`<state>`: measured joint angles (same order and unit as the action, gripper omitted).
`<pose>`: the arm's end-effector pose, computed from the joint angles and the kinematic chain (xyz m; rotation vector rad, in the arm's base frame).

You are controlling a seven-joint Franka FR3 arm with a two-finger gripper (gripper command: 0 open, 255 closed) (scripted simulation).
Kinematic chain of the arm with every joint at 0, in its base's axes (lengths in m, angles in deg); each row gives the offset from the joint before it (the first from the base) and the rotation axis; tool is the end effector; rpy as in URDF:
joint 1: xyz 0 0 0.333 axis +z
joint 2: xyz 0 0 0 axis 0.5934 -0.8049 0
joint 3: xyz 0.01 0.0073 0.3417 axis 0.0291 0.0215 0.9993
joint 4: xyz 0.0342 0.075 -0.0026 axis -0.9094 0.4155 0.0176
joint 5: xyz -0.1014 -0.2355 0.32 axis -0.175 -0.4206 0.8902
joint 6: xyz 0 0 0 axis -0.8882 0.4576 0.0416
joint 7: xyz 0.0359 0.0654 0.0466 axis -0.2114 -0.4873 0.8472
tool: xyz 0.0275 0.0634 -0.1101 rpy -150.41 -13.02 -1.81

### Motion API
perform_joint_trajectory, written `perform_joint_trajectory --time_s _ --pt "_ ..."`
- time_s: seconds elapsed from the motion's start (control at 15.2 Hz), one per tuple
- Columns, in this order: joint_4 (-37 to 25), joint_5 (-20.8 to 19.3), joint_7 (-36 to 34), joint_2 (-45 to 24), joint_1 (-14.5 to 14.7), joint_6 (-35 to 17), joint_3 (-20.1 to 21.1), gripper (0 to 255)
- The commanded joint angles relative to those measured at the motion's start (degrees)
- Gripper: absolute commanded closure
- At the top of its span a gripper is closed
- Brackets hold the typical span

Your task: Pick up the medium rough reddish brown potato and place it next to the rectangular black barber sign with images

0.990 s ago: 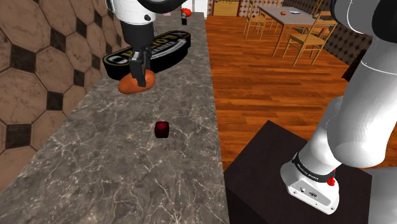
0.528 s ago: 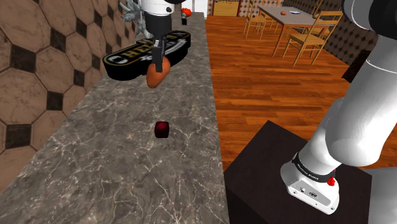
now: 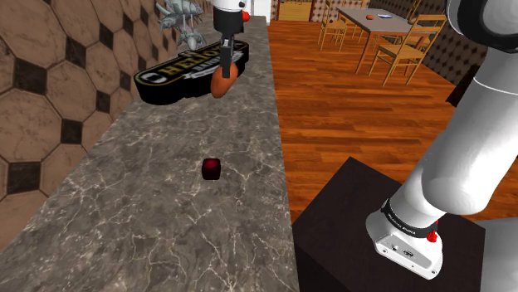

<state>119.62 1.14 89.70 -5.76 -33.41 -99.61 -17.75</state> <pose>0.6212 0.1473 0.5639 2.8926 1.1622 0.1665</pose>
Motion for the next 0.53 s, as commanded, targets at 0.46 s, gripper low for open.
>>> perform_joint_trajectory --time_s 0.46 --pt "-6.9 1.2 11.2 -5.2 -6.3 1.6 -4.4 255"
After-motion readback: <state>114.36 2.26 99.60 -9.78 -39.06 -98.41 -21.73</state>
